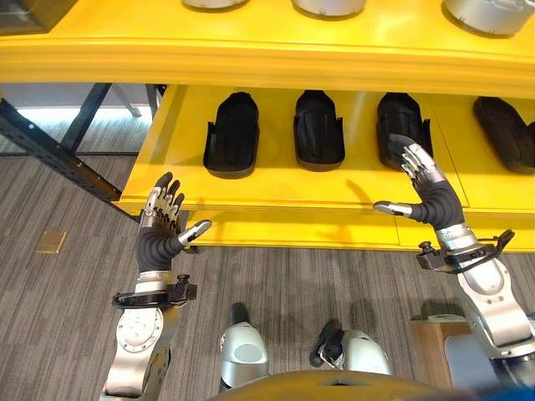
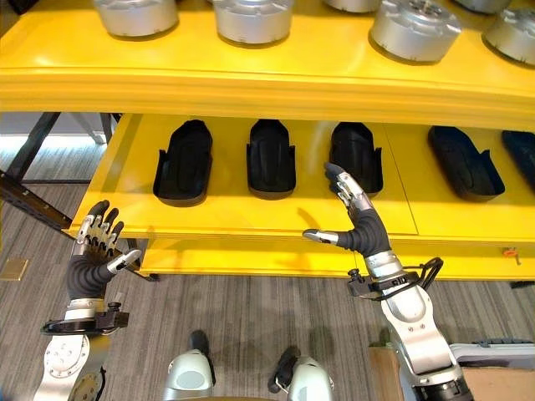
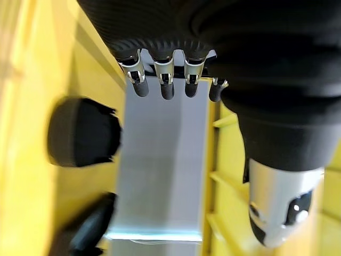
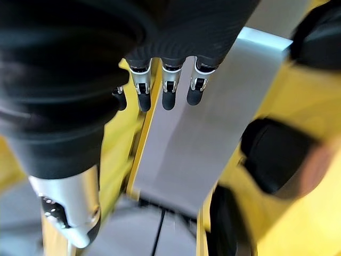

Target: Move parts from the plastic box to the shelf.

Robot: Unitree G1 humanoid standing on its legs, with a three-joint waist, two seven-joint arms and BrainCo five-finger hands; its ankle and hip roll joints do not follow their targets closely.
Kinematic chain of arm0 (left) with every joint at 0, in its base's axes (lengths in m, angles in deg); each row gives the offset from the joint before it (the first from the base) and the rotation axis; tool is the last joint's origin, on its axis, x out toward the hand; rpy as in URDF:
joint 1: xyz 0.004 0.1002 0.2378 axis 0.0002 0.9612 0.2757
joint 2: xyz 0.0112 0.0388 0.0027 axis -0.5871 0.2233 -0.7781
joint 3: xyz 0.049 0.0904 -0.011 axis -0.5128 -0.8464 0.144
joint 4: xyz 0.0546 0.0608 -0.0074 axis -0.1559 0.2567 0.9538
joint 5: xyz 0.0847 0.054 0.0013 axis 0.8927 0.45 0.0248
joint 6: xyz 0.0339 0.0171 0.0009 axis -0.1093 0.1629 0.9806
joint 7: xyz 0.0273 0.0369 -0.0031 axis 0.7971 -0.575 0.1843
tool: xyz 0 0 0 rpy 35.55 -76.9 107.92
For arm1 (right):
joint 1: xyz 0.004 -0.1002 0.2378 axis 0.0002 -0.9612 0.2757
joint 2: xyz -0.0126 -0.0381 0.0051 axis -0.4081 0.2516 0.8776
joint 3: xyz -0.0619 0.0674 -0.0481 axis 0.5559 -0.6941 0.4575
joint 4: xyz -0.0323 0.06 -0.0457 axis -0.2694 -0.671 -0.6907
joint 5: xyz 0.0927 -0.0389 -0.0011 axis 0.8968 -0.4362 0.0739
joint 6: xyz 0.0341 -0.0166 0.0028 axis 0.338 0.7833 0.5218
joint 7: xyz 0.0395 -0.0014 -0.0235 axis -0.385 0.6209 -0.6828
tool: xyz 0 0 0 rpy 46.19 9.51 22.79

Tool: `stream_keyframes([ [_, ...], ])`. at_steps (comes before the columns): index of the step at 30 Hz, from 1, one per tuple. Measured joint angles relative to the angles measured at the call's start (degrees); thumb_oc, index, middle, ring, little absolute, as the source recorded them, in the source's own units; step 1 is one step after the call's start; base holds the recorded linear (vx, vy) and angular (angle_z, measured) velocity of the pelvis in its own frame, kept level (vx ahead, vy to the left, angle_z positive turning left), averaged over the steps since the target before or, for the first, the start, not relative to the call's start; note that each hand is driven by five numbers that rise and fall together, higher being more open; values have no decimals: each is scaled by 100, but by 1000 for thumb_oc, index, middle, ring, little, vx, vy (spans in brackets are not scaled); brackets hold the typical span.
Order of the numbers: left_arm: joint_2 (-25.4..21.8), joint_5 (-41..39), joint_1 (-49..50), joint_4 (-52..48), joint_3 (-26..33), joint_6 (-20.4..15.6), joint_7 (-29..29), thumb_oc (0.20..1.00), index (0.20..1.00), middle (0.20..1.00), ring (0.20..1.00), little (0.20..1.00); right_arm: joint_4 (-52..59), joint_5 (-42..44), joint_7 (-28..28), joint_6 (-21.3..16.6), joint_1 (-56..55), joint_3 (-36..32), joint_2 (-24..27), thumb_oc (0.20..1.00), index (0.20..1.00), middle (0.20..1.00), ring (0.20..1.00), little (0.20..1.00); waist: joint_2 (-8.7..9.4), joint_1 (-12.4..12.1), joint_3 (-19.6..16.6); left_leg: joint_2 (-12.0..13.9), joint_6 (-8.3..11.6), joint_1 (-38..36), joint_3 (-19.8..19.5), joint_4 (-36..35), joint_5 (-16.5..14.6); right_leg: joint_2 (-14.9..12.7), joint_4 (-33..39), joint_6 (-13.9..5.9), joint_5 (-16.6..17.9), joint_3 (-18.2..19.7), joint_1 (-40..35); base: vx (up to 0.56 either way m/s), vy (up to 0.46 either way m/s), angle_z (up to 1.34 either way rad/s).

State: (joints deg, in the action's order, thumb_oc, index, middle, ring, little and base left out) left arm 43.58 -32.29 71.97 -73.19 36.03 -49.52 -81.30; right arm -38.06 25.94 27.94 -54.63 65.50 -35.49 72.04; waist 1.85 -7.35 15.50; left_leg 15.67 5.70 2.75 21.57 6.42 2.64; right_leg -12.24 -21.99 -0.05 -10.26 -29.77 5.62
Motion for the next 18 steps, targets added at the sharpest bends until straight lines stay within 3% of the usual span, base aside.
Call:
stream_keyframes([
  [2,-66,-213,-90,11,10,-2,-104,1000,1000,1000,1000,1000,2,-45,-184,21,151,75,-5,1000,1000,1000,1000,1000,39,-53,-39,-28,19,16,7,13,-15,-41,12,-76,-9,-27,-27,-18,104,17],
  [8,-15,-1356,-467,450,-55,264,-802,1000,1000,1000,1000,1000,-101,-43,-785,554,424,689,39,1000,1000,1000,1000,1000,121,-136,-88,-93,-72,40,149,180,-115,-200,217,-234,112,-222,-280,15,156,19],
  [10,-25,-1775,-518,505,-77,721,-1274,1000,1000,1000,1000,1000,-185,-40,-1134,832,525,859,21,1000,1000,1000,1000,1000,247,-205,-22,-168,-121,71,120,305,-231,-263,325,-315,189,-247,-377,-4,247,10],
  [12,-31,-1985,-554,505,-149,908,-1407,1000,1000,1000,1000,1000,-202,-2,-1262,915,530,855,-76,1000,1000,1000,1000,1000,327,-226,13,-208,-131,161,106,514,-352,-281,414,-358,260,-256,-406,-26,318,6],
  [14,-17,-2227,-844,760,-429,975,-1562,1000,1000,1000,1000,1000,-289,60,-1348,968,566,1055,-312,1000,1000,1000,1000,1000,375,-237,51,-256,-220,344,1,821,-573,-322,594,-460,471,-332,-501,-14,271,17],
  [15,-18,-2270,-1135,855,-521,1035,-1614,1000,1000,1000,1000,1000,-351,68,-1402,985,547,1200,-416,1000,1000,1000,1000,1000,479,-147,99,-384,-336,411,-17,1031,-731,-394,693,-509,681,-188,-538,-16,328,27],
  [18,-25,-2355,-1452,908,-537,1183,-1701,1000,1000,1000,1000,1000,-523,61,-1315,988,548,1222,-572,1000,1000,1000,1000,1000,519,-114,146,-527,-548,461,-27,1177,-941,-475,999,-454,1162,91,-660,-13,300,19],
])
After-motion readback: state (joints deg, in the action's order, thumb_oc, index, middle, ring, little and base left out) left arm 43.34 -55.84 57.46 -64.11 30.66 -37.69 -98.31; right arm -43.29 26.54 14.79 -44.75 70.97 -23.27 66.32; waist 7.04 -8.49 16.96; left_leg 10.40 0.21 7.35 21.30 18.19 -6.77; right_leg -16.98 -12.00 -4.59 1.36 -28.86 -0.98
